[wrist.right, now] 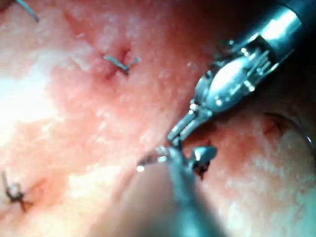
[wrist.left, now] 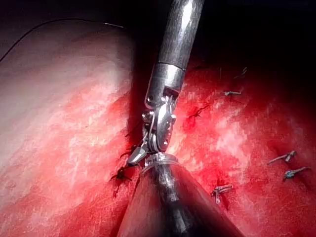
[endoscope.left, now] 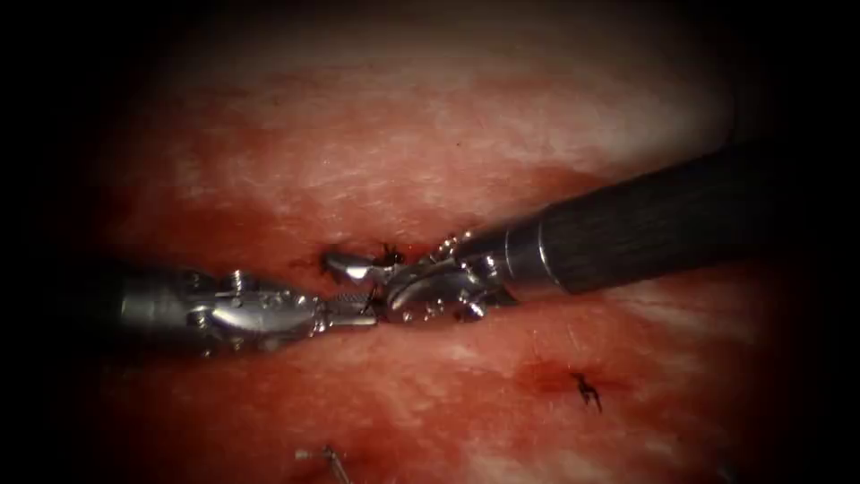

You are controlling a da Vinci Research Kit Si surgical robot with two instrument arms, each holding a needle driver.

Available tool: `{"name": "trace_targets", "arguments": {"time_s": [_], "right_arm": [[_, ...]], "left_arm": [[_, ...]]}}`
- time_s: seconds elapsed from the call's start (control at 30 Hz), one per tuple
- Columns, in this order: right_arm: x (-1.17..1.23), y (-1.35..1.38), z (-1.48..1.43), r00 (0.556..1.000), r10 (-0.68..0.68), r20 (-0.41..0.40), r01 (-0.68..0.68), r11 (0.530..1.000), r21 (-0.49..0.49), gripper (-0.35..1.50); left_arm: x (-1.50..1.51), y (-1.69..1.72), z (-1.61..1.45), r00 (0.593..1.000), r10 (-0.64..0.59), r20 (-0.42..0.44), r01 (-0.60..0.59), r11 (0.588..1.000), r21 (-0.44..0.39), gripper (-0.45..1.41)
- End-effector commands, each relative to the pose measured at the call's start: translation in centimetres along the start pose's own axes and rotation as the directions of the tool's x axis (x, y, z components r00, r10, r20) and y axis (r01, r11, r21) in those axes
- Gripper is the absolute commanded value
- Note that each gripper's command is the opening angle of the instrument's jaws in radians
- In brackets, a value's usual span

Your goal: Wound Closure

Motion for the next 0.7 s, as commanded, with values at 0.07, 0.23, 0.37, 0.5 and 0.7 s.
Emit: {"name": "trace_targets", "arguments": {"time_s": [0.07,0.23,0.37,0.5,0.7], "right_arm": [[0.02,-0.08,0.08,1.0,-0.002,-0.002,0.002,1.0,0.002,1.21],[0.02,-0.06,0.1,1.0,-0.001,-0.001,0.001,1.0,0.002,1.2],[0.02,-0.06,0.12,1.0,-0.001,0.0,0.001,1.0,0.007,0.91],[0.01,-0.08,0.14,1.0,-0.007,0.022,0.006,0.999,0.051,0.01],[0.0,-0.08,0.09,0.999,-0.036,0.016,0.034,0.997,0.073,-0.35]], "left_arm": [[-0.04,0.01,0.06,1.0,-0.002,0.002,0.002,1.0,-0.001,-0.45],[-0.05,0.02,0.07,1.0,-0.002,0.001,0.002,1.0,-0.003,-0.45],[-0.05,0.03,0.09,1.0,-0.001,0.0,0.001,1.0,-0.007,-0.45],[-0.06,0.04,0.08,1.0,0.0,0.0,0.0,1.0,-0.008,-0.45],[-0.06,0.05,0.07,1.0,0.0,0.0,0.0,1.0,-0.012,-0.45]]}}
